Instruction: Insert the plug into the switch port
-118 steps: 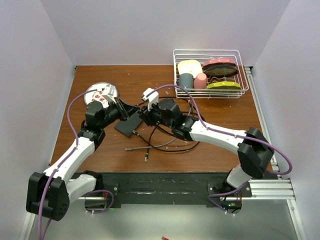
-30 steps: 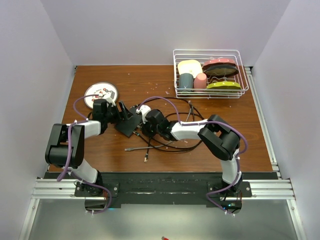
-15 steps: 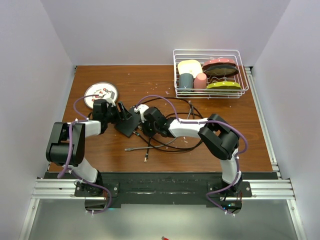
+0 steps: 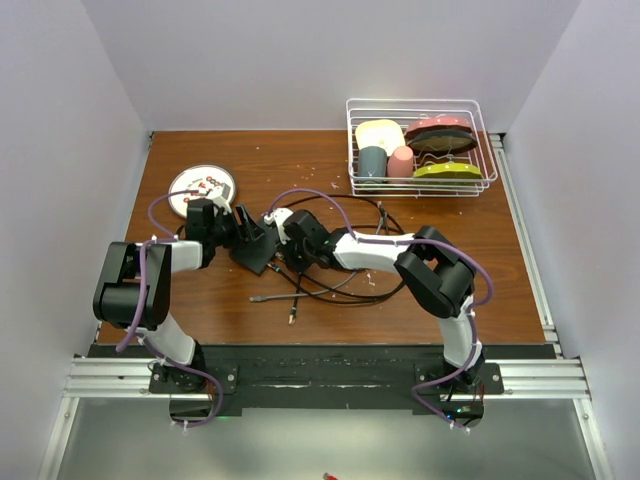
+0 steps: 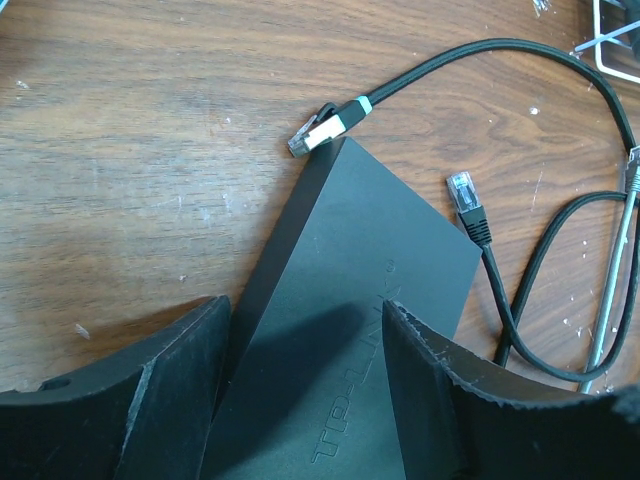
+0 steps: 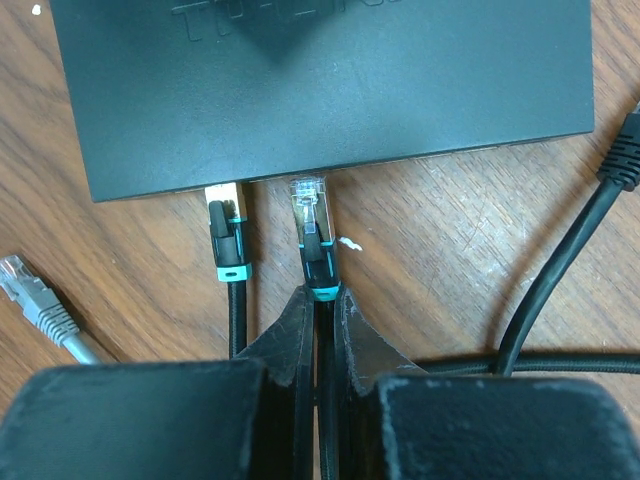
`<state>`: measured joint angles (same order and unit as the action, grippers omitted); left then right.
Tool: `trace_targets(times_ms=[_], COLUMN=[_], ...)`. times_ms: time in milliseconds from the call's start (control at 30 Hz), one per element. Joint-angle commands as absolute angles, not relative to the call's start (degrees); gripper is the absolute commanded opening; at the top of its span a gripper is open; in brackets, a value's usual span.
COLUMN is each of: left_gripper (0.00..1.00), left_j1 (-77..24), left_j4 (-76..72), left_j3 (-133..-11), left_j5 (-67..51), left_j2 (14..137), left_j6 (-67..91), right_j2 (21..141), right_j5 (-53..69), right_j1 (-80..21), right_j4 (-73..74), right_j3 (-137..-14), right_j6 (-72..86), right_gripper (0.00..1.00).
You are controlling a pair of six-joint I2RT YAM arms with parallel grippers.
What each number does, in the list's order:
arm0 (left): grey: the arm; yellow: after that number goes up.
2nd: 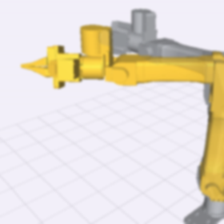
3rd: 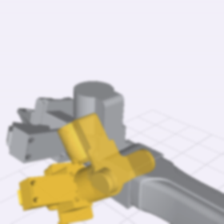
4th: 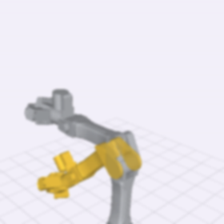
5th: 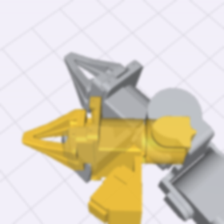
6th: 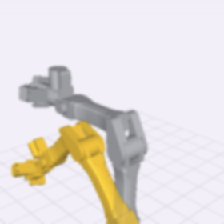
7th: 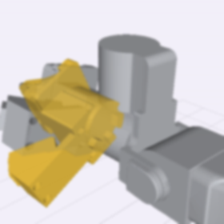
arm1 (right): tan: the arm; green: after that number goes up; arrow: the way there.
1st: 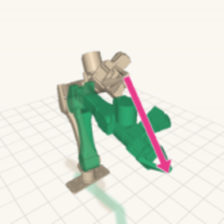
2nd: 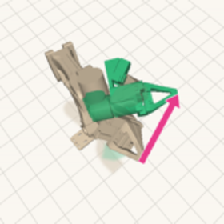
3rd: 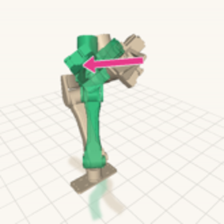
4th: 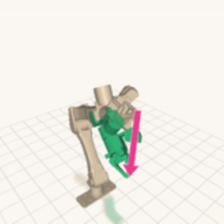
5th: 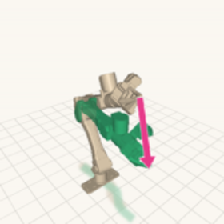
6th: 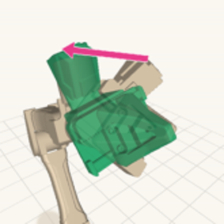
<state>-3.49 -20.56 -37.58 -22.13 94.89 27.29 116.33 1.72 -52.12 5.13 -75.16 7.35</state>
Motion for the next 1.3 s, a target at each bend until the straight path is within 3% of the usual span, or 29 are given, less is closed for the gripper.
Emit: trace_targets(times_ms=[0, 1267], left_gripper=[0.66, 0.64], left_j1=[-3.4, -3.4], left_j4=[-21.9, -22.0], left_j3=[-37.8, -38.1], left_j5=[-24.2, -24.6], left_j2=[95.7, 96.3], left_j6=[26.5, 26.4], right_j2=[119.0, 124.4], right_j5=[3.5, 0.4], right_j1=[-52.4, -52.4], right_j4=[13.4, 25.0], right_j3=[-76.0, -85.7], right_j6=[5.8, 4.9], right_gripper=[0.00, 0.00])
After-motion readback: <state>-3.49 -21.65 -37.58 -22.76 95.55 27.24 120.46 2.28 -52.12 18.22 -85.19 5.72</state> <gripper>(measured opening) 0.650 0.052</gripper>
